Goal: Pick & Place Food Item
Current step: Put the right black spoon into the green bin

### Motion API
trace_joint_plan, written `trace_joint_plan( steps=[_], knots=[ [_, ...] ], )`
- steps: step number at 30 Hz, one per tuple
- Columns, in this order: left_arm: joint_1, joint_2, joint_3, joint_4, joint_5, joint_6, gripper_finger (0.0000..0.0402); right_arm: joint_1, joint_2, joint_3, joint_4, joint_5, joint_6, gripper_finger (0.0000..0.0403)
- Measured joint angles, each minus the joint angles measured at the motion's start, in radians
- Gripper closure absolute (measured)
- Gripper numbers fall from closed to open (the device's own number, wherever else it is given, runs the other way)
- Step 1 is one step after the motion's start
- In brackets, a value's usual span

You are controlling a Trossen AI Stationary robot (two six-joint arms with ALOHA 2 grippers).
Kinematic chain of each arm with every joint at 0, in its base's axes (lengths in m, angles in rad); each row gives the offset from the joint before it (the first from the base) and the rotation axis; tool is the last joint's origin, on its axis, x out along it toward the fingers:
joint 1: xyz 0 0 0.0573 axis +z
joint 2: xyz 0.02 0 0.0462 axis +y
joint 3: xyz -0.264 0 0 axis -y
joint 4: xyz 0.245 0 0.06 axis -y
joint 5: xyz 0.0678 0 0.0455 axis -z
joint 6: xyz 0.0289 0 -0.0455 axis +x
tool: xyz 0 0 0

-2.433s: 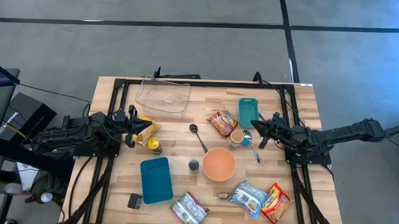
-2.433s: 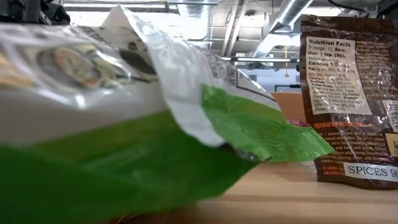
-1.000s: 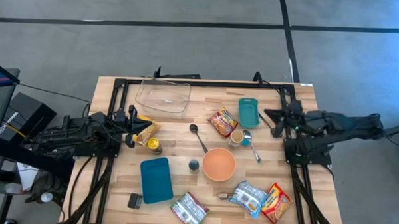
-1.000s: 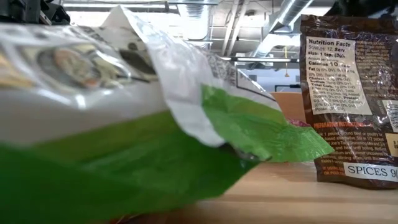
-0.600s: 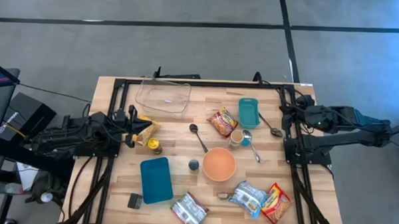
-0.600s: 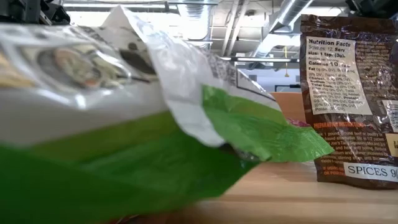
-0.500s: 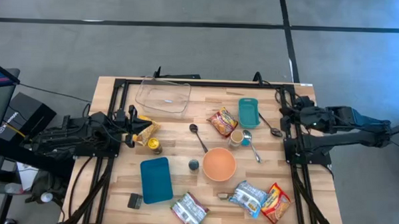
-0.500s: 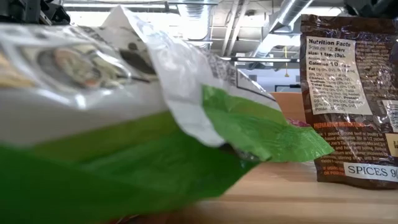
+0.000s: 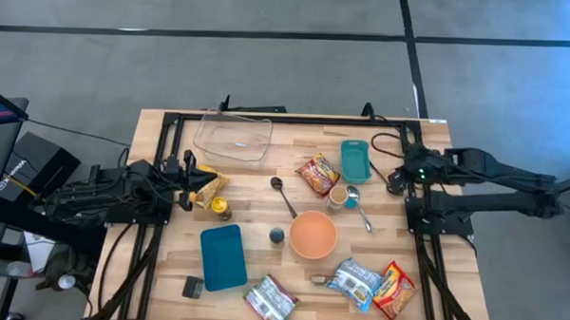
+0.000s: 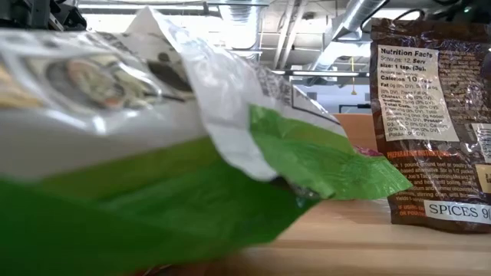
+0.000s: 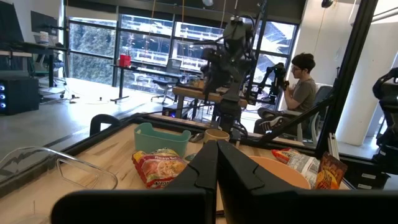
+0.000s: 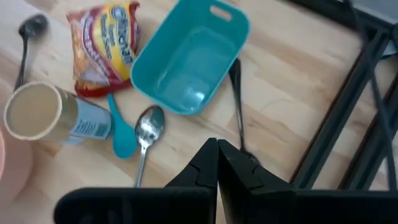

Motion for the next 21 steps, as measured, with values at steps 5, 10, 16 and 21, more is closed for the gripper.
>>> trace_joint_plan(
  steps=[5, 10, 16, 21],
  knots=[
    [0.0, 0.0, 0.0, 0.0, 0.0, 0.0, 0.0401, -0.096, 0.073, 0.0, 0.018, -0.127, -0.091, 0.0403],
    [0.0, 0.0, 0.0, 0.0, 0.0, 0.0, 0.0401, -0.182, 0.135, 0.0, 0.087, -0.272, -0.185, 0.0403],
    [0.0, 0.0, 0.0, 0.0, 0.0, 0.0, 0.0401, -0.302, 0.23, 0.0, 0.133, -0.358, -0.282, 0.0403],
    [0.0, 0.0, 0.0, 0.002, 0.0, 0.0, 0.0401, -0.412, 0.295, 0.0, 0.131, -0.356, -0.352, 0.0403]
  ],
)
